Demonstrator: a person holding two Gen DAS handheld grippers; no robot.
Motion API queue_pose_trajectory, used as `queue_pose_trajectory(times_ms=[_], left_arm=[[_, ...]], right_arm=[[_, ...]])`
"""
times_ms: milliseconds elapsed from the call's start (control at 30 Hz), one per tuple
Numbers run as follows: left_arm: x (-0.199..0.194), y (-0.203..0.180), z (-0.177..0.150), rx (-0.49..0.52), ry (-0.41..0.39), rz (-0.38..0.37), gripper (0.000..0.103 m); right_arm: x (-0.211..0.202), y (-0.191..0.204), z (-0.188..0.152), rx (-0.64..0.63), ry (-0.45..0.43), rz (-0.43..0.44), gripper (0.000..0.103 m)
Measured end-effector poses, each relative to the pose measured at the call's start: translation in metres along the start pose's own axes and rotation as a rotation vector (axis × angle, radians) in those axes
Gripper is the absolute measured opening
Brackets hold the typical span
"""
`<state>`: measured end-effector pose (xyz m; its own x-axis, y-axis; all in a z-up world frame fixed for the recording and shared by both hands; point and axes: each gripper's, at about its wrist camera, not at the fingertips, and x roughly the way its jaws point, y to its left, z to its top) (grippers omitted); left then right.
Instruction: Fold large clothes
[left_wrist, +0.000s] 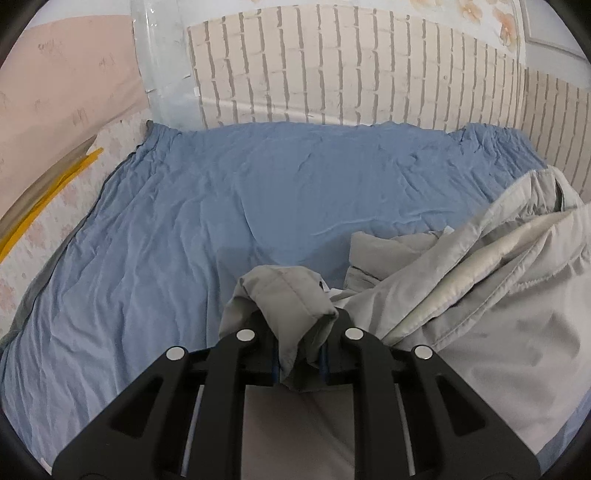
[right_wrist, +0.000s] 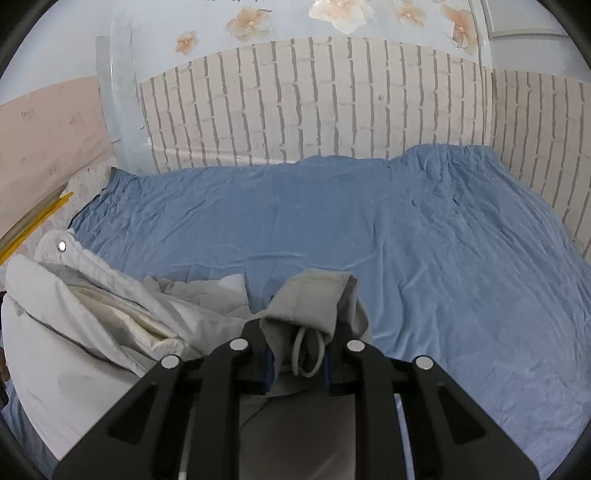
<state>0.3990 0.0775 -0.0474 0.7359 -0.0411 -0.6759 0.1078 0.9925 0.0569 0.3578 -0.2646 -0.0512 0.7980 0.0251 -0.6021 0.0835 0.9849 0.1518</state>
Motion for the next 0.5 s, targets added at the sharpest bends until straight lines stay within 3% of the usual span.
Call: queue_pose_trajectory(times_ms=[133, 333, 433, 500], left_arm=[[-0.006, 0.01, 0.0, -0.026, 0.016, -0.026, 0.021], [-0.015, 0.015, 0.004, -0.076, 0.06, -0.044, 0.031], [-0.017, 0.019, 0.012, -0.099, 0.072, -0.063, 0.042], [-0.019, 0.023, 0.015, -0.116, 0.087, -0.075, 0.045]], right_arm=[[-0.006, -0.005, 0.001, 0.036, 0.02, 0.017, 0.024], [-0.02, -0.022, 0.006, 0.151, 0.045, 0.079, 0.04], [-0.029, -0.025, 0.01, 0.17, 0.034, 0.093, 0.051], [-0.036, -0.027, 0.014, 0.181, 0.014, 0.104, 0.063]])
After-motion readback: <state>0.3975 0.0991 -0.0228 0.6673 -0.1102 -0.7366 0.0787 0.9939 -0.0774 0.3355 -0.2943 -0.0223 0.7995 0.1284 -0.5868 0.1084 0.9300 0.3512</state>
